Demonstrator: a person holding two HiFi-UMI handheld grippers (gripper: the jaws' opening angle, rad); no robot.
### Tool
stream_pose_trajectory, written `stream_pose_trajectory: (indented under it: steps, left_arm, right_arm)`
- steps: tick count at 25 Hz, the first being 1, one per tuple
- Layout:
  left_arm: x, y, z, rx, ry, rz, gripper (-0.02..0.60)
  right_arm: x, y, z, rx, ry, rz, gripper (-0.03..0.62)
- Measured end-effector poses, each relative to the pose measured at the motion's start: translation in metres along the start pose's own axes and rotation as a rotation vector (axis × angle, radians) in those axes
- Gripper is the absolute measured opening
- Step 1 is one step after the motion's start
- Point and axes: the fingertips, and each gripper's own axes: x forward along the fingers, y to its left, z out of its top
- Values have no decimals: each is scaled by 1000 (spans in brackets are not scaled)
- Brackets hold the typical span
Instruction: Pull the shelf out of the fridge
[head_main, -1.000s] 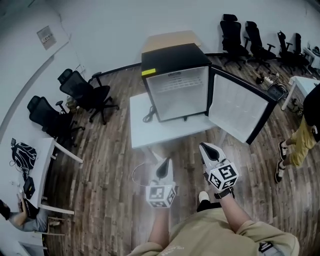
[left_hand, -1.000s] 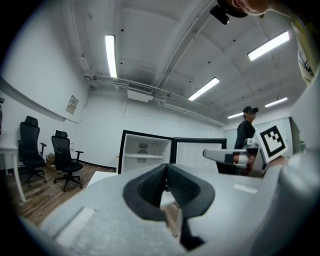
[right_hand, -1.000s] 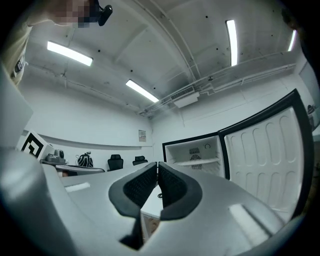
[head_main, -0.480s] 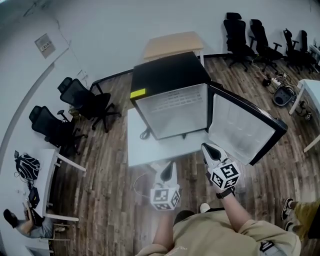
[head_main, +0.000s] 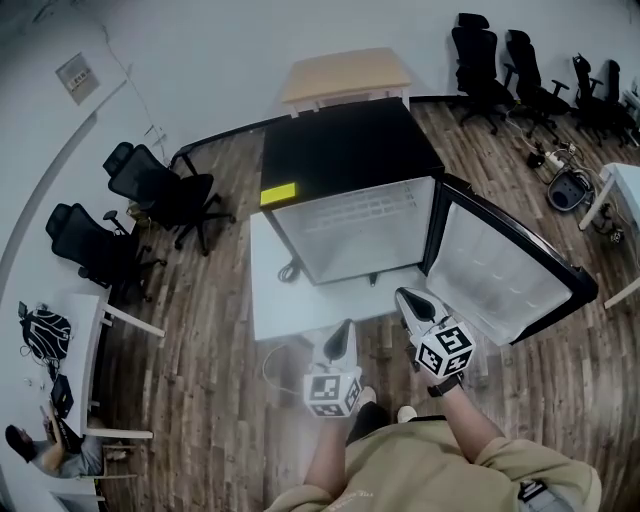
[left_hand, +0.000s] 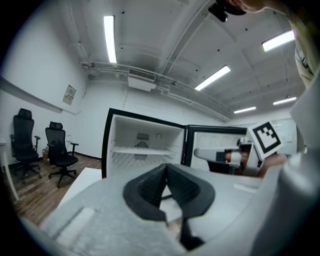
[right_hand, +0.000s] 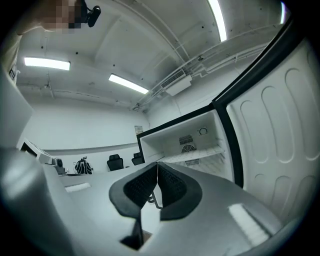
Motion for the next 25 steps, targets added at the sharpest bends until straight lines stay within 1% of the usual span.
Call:
stream_pose_trajectory:
  steps: [3, 5, 7, 9, 11, 15, 20, 25]
  left_arm:
    - [16, 22, 6, -2, 6, -20, 3]
    - [27, 35, 8, 0, 12, -27, 3]
    - [36, 42, 8, 1, 18, -42, 3]
    - [45, 46, 8, -19, 22, -65, 3]
    - [54, 50, 12, -41, 19, -90, 3]
    - [70, 63, 21, -42, 12, -102, 3]
    - [84, 84, 18, -42, 35, -91, 3]
    - [93, 94, 14, -38, 53, -93, 3]
  right_arm:
    - [32, -5, 3, 24, -6, -12, 6]
    - [52, -9, 0, 67, -15, -11, 9]
    - [66, -17, -8, 160, -33, -7, 11]
    - [75, -27, -17, 272, -61, -14, 19]
    - [84, -34, -21, 339, -79, -24, 36]
    - [107, -42, -20, 385, -92, -30, 62]
    - [136, -50, -17, 426, -107, -29, 97]
    - [162, -66, -17, 461, -116, -58, 190]
